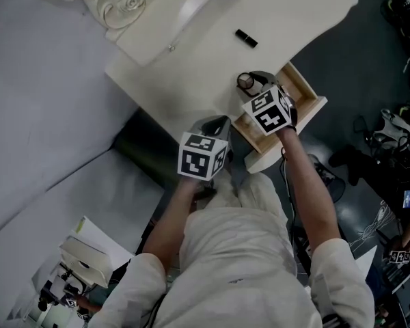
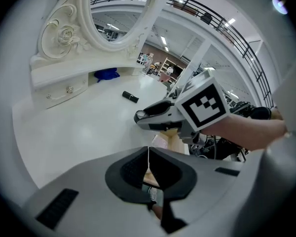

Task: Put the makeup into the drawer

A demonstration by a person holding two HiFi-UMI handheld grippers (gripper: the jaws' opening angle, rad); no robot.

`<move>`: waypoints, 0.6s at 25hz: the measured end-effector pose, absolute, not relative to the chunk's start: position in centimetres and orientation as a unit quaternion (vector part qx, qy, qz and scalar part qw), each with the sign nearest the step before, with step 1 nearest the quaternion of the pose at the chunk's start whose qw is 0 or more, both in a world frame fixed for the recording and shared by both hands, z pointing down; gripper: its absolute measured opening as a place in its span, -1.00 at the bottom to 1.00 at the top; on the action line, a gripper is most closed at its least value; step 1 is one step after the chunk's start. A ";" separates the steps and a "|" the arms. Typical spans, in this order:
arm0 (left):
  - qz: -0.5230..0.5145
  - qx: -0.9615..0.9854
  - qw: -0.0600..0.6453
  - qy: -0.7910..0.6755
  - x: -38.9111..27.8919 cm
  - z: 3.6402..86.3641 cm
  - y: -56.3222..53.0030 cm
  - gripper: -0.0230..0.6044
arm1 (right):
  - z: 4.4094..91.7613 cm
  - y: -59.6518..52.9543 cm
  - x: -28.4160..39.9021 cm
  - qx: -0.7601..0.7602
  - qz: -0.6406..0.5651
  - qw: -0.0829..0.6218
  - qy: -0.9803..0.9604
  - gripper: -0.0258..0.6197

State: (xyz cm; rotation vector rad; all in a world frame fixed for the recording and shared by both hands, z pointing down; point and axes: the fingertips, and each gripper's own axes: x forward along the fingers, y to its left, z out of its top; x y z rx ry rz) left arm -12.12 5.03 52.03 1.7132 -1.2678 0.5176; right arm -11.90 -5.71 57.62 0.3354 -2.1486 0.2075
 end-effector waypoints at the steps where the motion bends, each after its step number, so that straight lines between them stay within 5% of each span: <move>1: 0.210 0.697 0.455 -0.513 -11.8 51.8 4.9 -0.89 | 57.1 -5.8 -11.4 0.138 0.081 0.459 -0.874 -0.26; 15: 0.216 0.715 0.436 -0.501 -4.2 49.5 4.3 -0.89 | 54.1 -5.3 -1.0 0.157 0.078 0.460 -0.871 -0.26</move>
